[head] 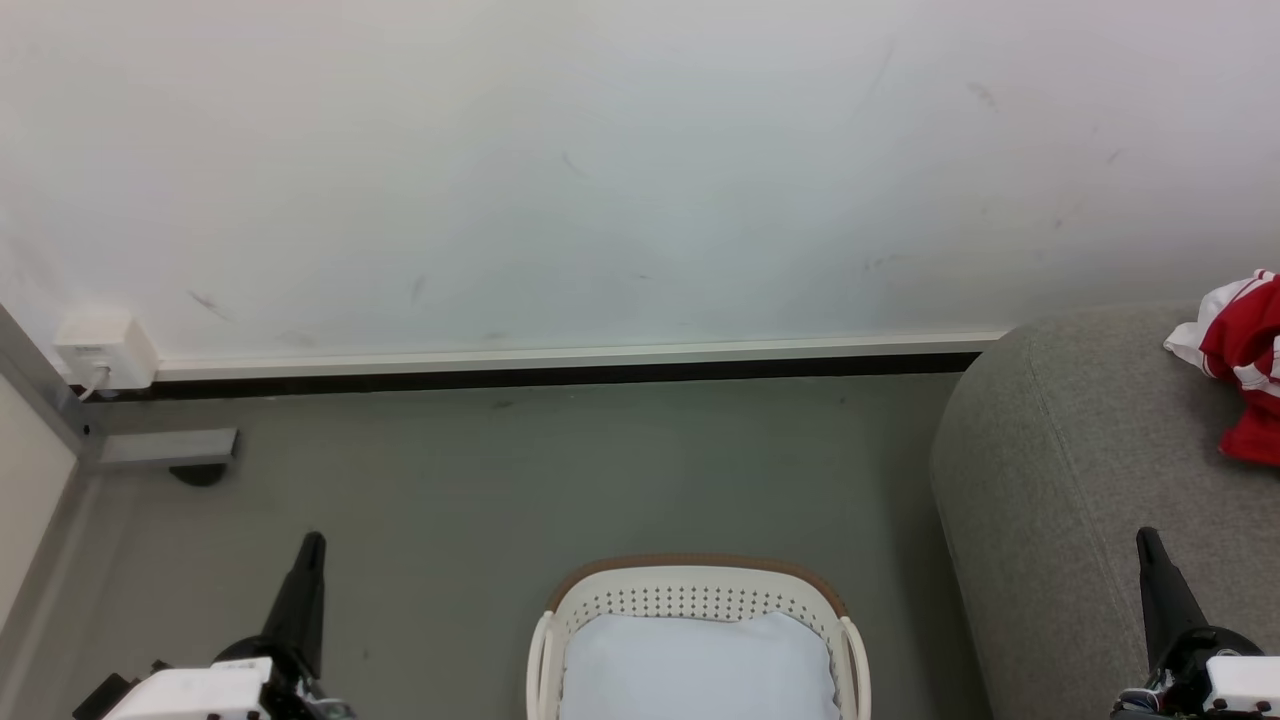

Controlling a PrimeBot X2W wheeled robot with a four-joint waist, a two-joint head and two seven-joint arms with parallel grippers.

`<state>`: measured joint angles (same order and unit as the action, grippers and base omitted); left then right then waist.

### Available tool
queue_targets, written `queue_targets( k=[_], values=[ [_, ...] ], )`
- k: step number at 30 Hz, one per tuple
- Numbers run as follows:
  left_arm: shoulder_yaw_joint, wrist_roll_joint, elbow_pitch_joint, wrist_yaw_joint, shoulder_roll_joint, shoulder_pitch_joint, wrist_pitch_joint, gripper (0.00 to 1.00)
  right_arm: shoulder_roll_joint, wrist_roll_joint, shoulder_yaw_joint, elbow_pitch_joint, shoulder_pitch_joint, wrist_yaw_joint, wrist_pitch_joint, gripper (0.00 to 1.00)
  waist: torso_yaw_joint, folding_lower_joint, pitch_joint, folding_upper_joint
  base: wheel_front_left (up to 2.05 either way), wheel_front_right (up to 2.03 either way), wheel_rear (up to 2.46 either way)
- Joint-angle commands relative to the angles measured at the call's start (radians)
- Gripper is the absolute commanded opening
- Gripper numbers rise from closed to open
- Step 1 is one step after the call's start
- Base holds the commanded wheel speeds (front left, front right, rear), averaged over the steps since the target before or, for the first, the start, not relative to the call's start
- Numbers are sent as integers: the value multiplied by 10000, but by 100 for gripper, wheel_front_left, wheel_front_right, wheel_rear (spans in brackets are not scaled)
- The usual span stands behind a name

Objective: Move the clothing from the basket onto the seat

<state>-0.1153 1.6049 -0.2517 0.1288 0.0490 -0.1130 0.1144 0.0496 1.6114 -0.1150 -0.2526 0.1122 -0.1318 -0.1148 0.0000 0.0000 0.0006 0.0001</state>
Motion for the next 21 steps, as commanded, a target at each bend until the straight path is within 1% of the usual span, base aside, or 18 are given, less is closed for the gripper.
queue_targets(
  k=[1, 21],
  values=[
    [-22, 126, 20, 51, 18, -64, 48, 0, 12, 7, -31, 60, 64, 21, -39, 0, 0, 0, 0, -1, 0, 0, 0],
    [-22, 125, 20, 51, 18, -64, 47, 0, 12, 8, -31, 60, 64, 21, -38, 0, 0, 0, 0, -1, 0, 0, 0]
  ],
)
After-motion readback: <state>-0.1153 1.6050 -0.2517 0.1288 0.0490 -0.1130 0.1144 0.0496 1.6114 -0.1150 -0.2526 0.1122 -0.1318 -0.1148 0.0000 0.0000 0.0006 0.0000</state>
